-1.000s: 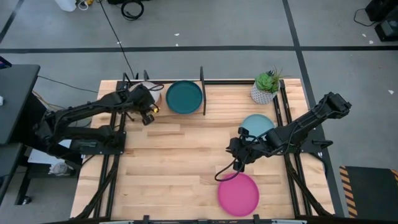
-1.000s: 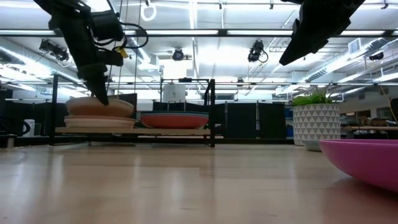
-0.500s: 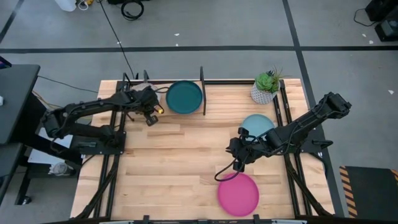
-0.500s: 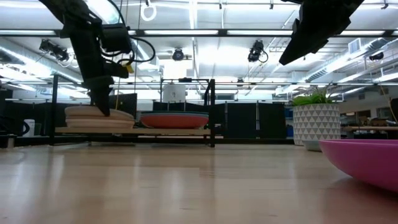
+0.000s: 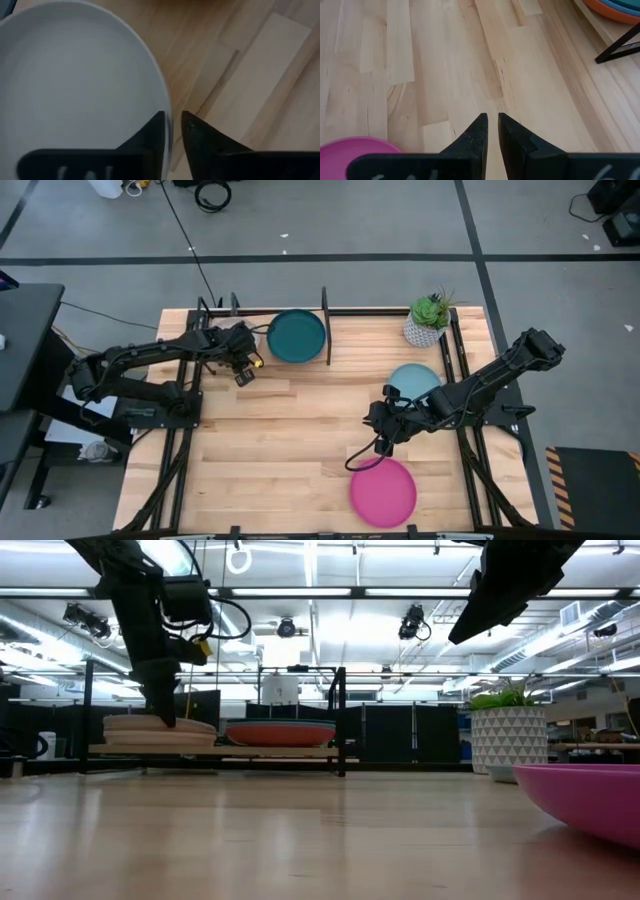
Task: Place and stack plates onto a shelf
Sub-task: Stack the light blue plate on the gray plate
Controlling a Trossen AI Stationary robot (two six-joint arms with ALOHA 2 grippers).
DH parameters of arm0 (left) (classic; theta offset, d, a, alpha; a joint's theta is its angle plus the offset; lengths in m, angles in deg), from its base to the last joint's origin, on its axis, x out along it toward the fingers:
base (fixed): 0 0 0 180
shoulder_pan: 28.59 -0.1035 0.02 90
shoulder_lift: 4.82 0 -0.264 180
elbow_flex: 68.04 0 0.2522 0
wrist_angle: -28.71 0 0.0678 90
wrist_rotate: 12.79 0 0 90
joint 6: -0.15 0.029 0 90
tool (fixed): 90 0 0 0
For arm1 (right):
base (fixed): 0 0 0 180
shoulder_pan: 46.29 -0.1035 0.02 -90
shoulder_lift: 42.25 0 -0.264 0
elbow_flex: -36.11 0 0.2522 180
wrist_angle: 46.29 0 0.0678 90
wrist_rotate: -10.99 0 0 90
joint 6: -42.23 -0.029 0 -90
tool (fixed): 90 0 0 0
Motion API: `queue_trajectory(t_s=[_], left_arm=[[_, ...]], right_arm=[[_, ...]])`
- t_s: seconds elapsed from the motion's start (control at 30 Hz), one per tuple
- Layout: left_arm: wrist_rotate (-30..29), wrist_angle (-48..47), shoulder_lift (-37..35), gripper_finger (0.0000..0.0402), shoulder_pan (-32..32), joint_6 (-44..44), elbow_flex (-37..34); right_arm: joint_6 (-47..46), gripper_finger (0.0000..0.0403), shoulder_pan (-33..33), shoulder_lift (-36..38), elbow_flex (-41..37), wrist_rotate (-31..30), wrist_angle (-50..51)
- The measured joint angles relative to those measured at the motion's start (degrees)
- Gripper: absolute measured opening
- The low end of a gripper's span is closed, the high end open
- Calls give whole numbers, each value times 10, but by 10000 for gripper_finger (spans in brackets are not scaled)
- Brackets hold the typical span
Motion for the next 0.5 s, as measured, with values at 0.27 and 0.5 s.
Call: queue_trajectory(t_s=[0.27,0.5], left_arm=[[10,-45,-5,138,-1,22,45],[-81,-77,1,141,-2,10,45]], right_arm=[[0,51,0,0,0,0,0],[-2,51,-3,0,0,0,-2]])
